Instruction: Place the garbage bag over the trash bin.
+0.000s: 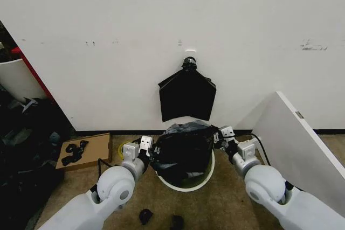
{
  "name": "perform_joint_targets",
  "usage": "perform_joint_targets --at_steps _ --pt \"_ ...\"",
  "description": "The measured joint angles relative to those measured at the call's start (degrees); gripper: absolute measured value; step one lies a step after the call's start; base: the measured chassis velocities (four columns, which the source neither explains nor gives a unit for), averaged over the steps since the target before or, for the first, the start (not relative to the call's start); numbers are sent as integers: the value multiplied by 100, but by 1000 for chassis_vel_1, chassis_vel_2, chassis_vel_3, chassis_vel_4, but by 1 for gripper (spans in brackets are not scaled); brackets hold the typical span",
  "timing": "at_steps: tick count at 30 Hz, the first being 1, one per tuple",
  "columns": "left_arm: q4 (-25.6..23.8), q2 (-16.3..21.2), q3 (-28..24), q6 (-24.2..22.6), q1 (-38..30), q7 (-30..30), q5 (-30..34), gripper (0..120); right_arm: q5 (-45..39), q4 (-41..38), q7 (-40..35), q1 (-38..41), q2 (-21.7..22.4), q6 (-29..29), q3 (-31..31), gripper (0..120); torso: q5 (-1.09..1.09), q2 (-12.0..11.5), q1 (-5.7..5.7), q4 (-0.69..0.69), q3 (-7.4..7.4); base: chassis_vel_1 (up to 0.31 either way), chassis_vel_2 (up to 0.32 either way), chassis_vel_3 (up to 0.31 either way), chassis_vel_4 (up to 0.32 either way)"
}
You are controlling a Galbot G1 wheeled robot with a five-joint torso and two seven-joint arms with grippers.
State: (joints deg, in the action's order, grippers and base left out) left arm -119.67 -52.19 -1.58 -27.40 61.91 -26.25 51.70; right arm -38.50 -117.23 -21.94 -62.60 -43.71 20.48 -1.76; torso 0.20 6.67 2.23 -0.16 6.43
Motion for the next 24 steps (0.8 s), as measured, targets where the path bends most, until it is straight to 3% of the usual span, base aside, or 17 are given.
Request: perform_joint_targets --at_steps 9,17,24 --pt "-124 154 99 231 232 366 -282 5 -468 311 133 -1 56 268 -121 0 -1 0 0 0 0 0 0 0 0" --pt "-111 78 108 327 236 242 -288 4 -449 247 380 -195 146 191 -286 0 0 0 0 1 0 0 0 0 0" --pt "-55 -145 414 453 358 -107 -169 4 -315 -235 365 -437 257 51 -380 29 0 1 0 2 0 0 0 0 0"
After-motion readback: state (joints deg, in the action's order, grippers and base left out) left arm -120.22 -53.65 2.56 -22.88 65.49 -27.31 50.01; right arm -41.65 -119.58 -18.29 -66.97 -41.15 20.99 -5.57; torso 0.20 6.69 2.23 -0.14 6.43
